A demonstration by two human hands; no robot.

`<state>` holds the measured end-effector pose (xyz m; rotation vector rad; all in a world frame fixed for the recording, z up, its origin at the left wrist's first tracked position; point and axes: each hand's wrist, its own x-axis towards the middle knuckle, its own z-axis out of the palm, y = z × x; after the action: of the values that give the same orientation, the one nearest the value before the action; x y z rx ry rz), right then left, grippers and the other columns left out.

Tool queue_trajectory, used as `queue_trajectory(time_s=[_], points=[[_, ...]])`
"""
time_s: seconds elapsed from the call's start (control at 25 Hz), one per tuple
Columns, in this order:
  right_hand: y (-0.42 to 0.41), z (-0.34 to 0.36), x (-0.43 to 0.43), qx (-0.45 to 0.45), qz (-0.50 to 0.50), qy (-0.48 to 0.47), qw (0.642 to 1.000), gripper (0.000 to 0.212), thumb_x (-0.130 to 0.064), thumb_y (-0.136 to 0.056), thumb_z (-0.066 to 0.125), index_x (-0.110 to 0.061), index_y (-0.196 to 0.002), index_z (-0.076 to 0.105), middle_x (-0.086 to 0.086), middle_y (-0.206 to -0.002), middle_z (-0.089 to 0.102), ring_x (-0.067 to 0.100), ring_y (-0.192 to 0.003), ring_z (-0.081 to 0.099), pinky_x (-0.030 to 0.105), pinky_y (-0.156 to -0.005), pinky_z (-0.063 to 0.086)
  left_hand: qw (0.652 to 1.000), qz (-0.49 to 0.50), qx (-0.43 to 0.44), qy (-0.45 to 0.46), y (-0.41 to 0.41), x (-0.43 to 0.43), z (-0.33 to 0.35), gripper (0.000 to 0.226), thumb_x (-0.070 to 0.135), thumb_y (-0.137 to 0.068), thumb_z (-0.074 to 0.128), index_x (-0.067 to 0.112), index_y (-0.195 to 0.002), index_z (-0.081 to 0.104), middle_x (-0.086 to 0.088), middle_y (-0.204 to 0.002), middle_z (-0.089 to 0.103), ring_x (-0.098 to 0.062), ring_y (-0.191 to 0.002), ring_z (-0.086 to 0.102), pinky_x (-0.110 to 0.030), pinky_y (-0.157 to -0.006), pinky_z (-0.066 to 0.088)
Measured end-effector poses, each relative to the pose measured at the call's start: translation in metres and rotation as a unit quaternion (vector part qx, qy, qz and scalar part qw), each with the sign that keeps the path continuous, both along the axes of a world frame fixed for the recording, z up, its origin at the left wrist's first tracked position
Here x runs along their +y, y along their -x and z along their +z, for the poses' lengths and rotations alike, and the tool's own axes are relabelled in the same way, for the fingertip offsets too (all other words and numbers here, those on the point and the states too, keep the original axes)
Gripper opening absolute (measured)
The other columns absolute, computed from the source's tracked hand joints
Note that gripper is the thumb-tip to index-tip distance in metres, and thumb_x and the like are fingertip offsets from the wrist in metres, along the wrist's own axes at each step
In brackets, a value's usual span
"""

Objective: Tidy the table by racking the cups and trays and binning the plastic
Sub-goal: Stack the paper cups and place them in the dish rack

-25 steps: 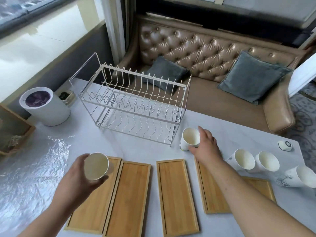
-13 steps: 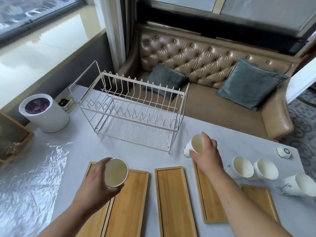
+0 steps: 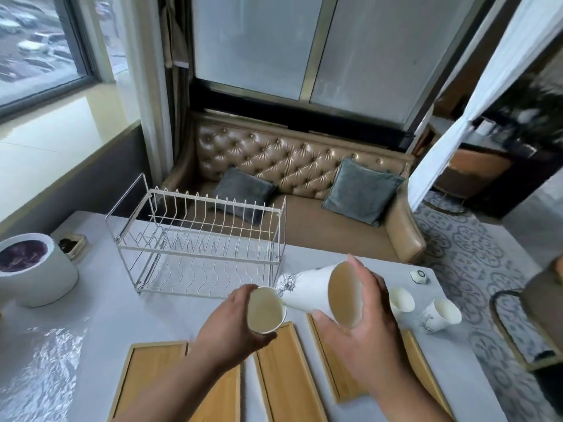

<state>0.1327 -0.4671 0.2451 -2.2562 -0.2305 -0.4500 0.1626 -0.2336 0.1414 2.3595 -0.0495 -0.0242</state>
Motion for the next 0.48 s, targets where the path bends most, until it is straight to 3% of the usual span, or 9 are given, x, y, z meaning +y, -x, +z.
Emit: queue_trajectory(time_s=[0.12,0.24,0.4,0.48], points=[[0.023,0.009,0.01,0.002,0.022,0.062,0.998,0.094,-0.046,-0.072,0.075,-0.053,-0.151,0.025,-0.029,-0.14,0.034,-0.018,-0.128,0.038,-0.004,-0.099,0.028,0.997,-0.055,-0.049,0.023,-0.002,-0.024,0.02,0.091,0.062,-0.063,0.082,0.04,-0.142,0.043,0.02,-0.135,0.058,-0.01,-0.117,0.063,-0.025,-0.083,0.052],[0.033,0.011,0.004,0.026,0.025,0.093,0.995,0.091,-0.047,-0.075,0.073,-0.052,-0.151,0.023,-0.029,-0.139,0.031,-0.018,-0.128,0.034,-0.003,-0.101,0.025,0.992,-0.091,-0.08,0.046,-0.001,-0.045,0.038,0.082,0.056,-0.061,0.081,0.049,-0.133,0.043,0.033,-0.122,0.049,0.002,-0.107,0.057,-0.011,-0.076,0.043],[0.025,0.008,-0.018,0.033,0.045,0.106,0.993,0.091,-0.051,-0.078,0.072,-0.046,-0.155,0.023,-0.026,-0.149,0.027,-0.009,-0.136,0.034,0.002,-0.106,0.027,0.986,-0.116,-0.112,0.032,0.0,-0.072,0.051,0.078,0.057,-0.065,0.077,0.046,-0.137,0.048,0.035,-0.127,0.05,0.009,-0.119,0.051,-0.016,-0.09,0.046],[0.017,0.003,-0.032,0.057,0.059,0.104,0.991,0.09,-0.059,-0.078,0.069,-0.05,-0.153,0.02,-0.03,-0.154,0.018,-0.007,-0.137,0.034,0.005,-0.105,0.028,0.982,-0.124,-0.136,0.034,-0.001,-0.088,0.058,0.073,0.053,-0.069,0.078,0.049,-0.135,0.046,0.041,-0.125,0.048,0.016,-0.118,0.048,-0.011,-0.092,0.044]])
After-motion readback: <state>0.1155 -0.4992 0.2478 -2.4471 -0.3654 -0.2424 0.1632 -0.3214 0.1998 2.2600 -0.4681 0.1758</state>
